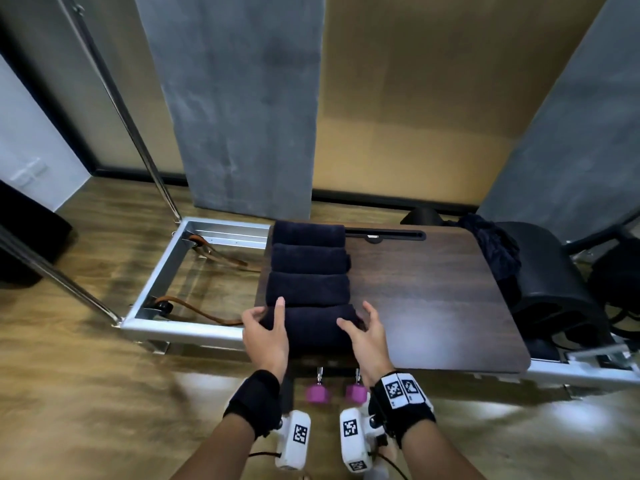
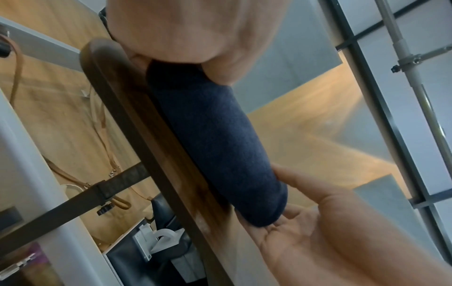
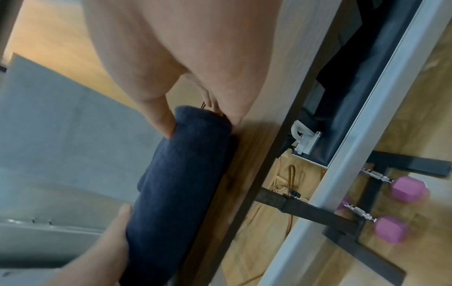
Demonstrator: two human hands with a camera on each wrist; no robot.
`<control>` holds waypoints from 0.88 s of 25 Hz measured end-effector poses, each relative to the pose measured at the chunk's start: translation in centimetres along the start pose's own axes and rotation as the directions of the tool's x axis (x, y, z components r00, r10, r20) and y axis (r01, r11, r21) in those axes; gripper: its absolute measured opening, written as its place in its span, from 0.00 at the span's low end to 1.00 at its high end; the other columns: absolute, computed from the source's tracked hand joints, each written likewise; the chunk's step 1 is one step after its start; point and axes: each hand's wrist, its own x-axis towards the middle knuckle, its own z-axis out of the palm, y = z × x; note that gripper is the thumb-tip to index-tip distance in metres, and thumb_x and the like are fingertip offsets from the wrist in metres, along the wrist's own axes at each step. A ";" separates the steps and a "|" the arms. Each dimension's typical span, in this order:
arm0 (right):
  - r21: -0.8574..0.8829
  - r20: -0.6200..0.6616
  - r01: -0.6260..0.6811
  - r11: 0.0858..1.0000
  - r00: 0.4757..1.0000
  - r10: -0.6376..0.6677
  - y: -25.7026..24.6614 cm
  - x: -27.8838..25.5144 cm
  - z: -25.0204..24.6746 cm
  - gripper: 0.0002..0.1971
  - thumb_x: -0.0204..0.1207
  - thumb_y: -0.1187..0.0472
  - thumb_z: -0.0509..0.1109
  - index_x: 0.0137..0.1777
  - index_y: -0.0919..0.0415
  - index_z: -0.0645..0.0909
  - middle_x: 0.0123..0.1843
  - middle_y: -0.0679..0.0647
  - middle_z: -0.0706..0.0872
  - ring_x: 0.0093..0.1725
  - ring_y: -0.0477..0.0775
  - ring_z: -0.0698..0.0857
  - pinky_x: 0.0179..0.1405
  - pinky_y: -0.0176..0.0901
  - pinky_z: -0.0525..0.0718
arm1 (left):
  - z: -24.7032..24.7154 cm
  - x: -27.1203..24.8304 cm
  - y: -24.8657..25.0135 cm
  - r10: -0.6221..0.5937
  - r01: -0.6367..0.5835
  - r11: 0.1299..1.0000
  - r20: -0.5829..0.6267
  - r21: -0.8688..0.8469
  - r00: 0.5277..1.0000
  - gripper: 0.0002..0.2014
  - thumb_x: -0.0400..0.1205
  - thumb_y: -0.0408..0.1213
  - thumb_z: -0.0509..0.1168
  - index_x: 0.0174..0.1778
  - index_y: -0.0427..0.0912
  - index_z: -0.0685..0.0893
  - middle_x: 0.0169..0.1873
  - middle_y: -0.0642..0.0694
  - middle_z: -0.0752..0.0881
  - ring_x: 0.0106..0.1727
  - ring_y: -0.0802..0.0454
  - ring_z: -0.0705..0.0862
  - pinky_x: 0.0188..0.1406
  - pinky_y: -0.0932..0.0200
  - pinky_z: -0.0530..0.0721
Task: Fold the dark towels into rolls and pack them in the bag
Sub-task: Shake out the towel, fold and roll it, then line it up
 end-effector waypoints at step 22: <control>-0.520 -0.287 -0.019 0.854 0.945 -0.154 1.6 -0.2 2.7 0.29 0.78 0.34 0.73 0.59 0.62 0.90 0.62 0.50 0.83 0.58 0.51 0.84 0.55 0.48 0.83 | -1.2 -0.2 -2.5 0.209 -0.219 0.972 0.117 0.081 0.971 0.18 0.83 0.57 0.74 0.65 0.53 0.88 0.57 0.54 0.88 0.63 0.50 0.85 0.68 0.38 0.86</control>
